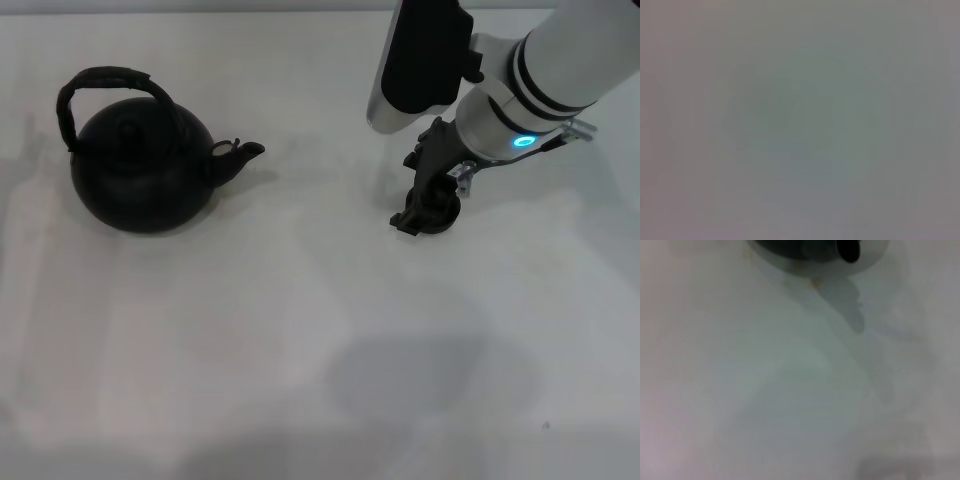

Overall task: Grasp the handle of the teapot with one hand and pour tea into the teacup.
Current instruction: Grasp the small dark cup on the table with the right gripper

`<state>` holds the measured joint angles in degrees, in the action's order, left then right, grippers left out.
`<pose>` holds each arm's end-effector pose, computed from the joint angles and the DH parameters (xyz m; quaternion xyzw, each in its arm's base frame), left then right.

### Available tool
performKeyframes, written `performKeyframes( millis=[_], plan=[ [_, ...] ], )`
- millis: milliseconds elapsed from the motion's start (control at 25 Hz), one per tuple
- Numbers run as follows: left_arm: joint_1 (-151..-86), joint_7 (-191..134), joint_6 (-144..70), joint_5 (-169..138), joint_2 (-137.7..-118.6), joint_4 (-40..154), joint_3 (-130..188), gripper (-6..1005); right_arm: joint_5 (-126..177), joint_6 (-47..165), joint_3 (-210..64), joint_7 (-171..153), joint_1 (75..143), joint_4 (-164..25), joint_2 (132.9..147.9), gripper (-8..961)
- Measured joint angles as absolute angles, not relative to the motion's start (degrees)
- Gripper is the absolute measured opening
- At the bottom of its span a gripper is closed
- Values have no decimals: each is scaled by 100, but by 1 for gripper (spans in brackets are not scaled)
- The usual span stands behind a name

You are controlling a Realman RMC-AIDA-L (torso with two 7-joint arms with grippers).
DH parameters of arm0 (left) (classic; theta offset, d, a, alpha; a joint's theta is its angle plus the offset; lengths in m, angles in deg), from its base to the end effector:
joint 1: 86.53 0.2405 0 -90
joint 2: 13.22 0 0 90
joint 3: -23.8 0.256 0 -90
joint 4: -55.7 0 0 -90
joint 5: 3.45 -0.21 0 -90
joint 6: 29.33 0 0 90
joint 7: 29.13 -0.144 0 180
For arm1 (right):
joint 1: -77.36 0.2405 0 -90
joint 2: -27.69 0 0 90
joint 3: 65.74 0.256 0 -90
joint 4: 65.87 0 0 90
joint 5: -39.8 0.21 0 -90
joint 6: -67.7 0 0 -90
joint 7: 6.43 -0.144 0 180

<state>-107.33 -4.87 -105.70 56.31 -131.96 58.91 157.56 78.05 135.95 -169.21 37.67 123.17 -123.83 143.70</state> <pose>-0.3681 0.2942 0.0278 -0.5836 -0.3093 -0.3833 0.6456 0.1641 0.3749 -0.0795 -0.9557 0.0947 -0.2438 0.1350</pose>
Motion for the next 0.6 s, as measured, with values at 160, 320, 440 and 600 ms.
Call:
performKeyframes(
  millis=[160,320,440,600],
  plan=[
    [-10739,-487,-10570,5632,-13196,5894,15745,816,7797,13586,-16949,3763,12372,-12244,14371,835],
    [-10751,-487,-10571,5642,-13203,5895,15748,817,7716,13584,-16952,3761,12415,-12137,14371,833],
    [-10753,-487,-10571,5644,-13205,5901,15743,817,7650,13582,-16954,3761,12429,-12083,14371,830],
    [-10754,-487,-10571,5649,-13205,5904,15739,817,7636,13627,-16954,3760,12437,-12066,14360,825]
  ],
)
